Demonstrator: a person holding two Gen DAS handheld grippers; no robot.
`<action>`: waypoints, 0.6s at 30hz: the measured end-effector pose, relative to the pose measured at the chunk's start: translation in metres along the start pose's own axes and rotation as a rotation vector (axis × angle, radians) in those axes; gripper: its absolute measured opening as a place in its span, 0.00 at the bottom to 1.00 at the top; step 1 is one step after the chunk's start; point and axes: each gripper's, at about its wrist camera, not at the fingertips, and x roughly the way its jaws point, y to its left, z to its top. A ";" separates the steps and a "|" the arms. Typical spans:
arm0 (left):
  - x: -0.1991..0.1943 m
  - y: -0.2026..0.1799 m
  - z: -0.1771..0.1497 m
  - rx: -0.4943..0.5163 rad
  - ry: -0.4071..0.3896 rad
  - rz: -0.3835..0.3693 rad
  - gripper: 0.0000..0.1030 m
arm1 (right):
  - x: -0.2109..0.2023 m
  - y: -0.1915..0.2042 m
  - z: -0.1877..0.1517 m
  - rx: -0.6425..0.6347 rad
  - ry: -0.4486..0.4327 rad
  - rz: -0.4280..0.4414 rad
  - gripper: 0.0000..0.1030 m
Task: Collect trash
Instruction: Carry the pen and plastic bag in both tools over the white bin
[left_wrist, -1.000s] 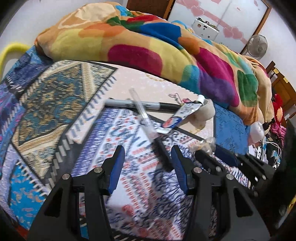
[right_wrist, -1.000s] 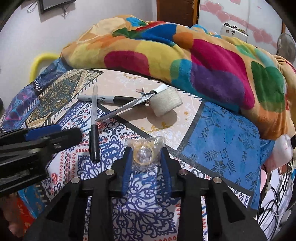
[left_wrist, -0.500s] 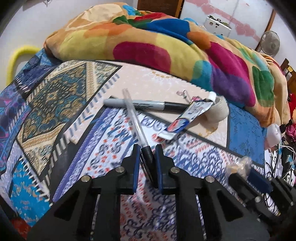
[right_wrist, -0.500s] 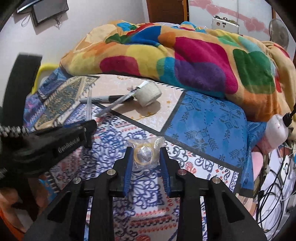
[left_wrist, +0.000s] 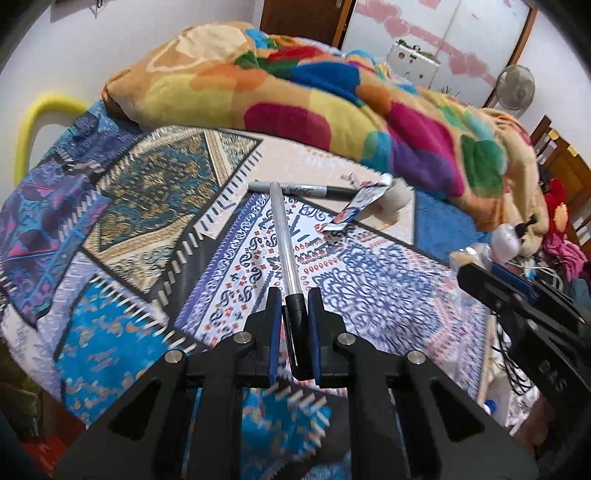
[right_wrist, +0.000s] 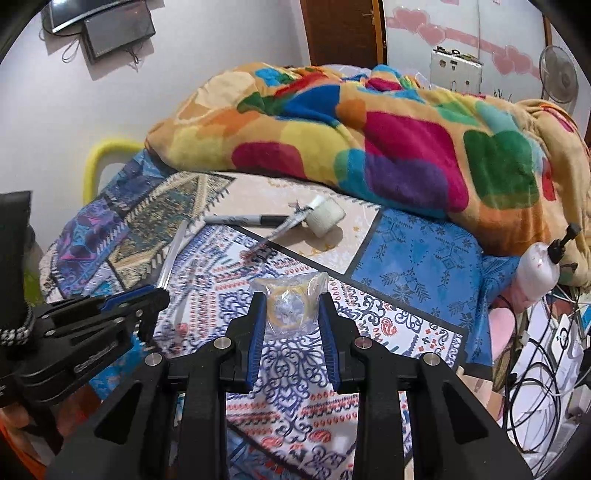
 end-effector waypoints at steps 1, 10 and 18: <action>-0.008 0.000 -0.001 0.003 -0.008 0.000 0.12 | -0.008 0.004 0.001 -0.003 -0.009 0.002 0.25; -0.096 -0.002 -0.005 0.031 -0.107 0.011 0.12 | -0.075 0.045 0.009 -0.037 -0.103 0.032 0.25; -0.172 0.018 -0.029 0.022 -0.186 0.018 0.12 | -0.127 0.095 0.002 -0.083 -0.164 0.067 0.25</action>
